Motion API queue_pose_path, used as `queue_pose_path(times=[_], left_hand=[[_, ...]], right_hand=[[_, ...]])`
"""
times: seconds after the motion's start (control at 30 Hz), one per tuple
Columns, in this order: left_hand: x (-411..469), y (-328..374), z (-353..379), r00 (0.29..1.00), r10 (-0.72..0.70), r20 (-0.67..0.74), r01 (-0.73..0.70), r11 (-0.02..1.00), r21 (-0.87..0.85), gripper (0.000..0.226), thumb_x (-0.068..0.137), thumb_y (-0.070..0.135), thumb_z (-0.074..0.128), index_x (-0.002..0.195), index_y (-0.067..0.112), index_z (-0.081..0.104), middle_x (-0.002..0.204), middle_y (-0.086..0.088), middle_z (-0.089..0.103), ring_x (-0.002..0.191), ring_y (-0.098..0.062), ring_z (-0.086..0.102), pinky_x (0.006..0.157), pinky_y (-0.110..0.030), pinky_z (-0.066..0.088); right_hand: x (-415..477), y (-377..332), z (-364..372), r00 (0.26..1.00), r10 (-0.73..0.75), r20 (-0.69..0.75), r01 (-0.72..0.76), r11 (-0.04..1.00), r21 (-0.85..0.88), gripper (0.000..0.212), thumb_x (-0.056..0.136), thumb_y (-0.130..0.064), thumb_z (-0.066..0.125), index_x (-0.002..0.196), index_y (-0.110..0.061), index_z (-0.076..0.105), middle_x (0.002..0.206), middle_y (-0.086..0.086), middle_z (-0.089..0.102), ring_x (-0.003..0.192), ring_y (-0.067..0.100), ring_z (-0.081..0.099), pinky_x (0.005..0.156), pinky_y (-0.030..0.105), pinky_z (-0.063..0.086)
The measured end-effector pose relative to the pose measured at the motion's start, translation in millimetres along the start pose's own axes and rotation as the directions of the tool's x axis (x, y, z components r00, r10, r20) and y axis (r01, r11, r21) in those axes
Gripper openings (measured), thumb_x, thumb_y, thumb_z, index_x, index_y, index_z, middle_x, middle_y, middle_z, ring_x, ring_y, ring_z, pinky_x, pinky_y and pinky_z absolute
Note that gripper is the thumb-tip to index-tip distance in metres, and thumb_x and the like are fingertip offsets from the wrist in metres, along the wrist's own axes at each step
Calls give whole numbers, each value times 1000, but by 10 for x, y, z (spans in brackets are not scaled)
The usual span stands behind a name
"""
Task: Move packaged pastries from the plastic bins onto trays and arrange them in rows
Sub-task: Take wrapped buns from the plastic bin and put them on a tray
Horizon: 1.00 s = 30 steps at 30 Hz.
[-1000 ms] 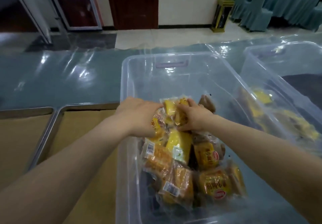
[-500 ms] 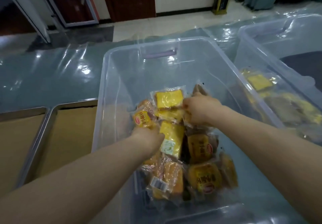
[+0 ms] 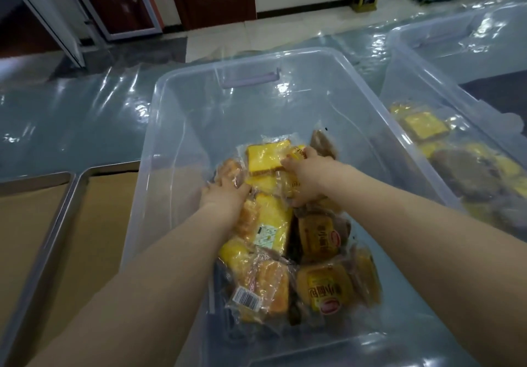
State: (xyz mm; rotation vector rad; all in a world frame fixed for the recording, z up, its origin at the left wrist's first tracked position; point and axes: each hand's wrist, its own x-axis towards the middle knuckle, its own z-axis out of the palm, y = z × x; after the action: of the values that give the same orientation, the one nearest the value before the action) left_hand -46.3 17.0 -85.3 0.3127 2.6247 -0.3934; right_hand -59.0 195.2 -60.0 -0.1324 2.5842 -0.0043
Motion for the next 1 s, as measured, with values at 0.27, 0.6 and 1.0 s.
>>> queue_pose_path(times=[0.27, 0.6, 1.0], left_hand=[[43, -7, -225, 993, -74, -87, 54, 975, -216, 66, 84, 1, 57, 144, 11, 29, 149, -13, 25, 126, -36, 42, 99, -44, 40], [-293, -232, -663, 933, -111, -342, -25, 929, -370, 43, 80, 3, 56, 120, 15, 46, 119, -15, 42, 108, -42, 51, 90, -45, 45], [-1863, -1813, -962, 651, -320, -689, -394, 633, -666, 58, 58, 19, 88, 107, 15, 59, 108, -6, 61, 99, -23, 59, 89, -41, 49]], right_hand=[[-10, -44, 27, 973, -8, -232, 4, 1000, -18, 43, 90, -19, 55, 131, -26, 45, 134, 15, 35, 110, 45, 50, 83, 47, 47], [-183, -72, -318, 873, 23, -488, 146, 941, 306, 33, 79, -12, 58, 109, -26, 60, 111, 8, 49, 96, 38, 55, 72, 34, 40], [-1200, -1306, -969, 607, 13, -794, 592, 659, 464, 39, 77, -4, 63, 93, -40, 59, 82, -20, 60, 78, 9, 60, 62, 25, 48]])
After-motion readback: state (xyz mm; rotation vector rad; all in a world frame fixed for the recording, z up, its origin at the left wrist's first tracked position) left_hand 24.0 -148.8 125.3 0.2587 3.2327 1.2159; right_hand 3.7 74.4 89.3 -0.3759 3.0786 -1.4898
